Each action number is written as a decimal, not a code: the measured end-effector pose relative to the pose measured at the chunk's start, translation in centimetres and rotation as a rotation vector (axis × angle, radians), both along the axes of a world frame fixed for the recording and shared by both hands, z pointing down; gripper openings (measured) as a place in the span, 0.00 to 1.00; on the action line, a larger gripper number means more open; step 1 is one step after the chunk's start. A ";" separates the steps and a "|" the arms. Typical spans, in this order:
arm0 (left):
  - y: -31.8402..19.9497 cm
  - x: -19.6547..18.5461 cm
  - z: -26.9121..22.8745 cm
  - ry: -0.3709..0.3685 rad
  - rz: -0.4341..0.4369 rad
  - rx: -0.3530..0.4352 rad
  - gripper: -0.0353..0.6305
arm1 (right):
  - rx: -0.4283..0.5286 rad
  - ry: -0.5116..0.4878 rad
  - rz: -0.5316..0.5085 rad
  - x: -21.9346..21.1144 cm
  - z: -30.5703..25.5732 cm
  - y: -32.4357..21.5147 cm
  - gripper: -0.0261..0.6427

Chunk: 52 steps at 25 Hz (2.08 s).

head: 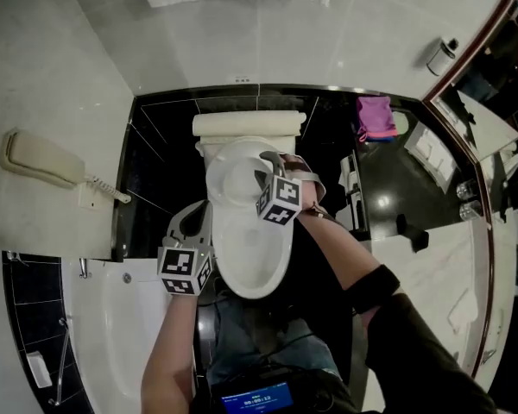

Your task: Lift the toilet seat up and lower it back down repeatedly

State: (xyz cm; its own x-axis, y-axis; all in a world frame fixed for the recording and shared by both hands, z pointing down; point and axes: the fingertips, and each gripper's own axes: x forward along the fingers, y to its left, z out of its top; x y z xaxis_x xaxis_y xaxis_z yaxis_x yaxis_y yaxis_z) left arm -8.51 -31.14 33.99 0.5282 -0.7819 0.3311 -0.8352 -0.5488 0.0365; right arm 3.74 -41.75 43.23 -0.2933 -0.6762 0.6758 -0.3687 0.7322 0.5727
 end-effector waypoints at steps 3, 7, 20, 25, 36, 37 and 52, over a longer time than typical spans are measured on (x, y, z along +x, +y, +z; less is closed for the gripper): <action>-2.9 -1.1 1.6 0.024 -0.014 -0.017 0.06 | -0.024 0.059 -0.006 -0.6 2.5 -3.5 0.33; -5.3 -1.8 3.4 0.045 -0.013 -0.036 0.06 | -0.045 0.119 -0.019 -1.3 5.1 -6.8 0.33; -7.2 -5.0 6.2 0.071 -0.043 -0.070 0.05 | -0.089 0.259 -0.052 -1.9 9.8 -11.7 0.19; -7.1 -6.0 6.7 0.076 -0.058 -0.076 0.06 | -0.055 0.276 -0.054 -2.0 9.8 -12.0 0.15; -4.7 -4.6 6.0 0.071 -0.067 -0.066 0.06 | -0.030 0.307 -0.096 -2.6 9.0 -8.9 0.14; -4.3 -4.4 5.8 0.069 -0.071 -0.062 0.06 | -0.022 0.306 -0.103 -2.8 8.9 -8.3 0.14; 13.1 -3.7 2.7 -0.038 -0.246 -0.061 0.06 | 0.050 0.244 -0.198 -4.9 8.6 8.9 0.13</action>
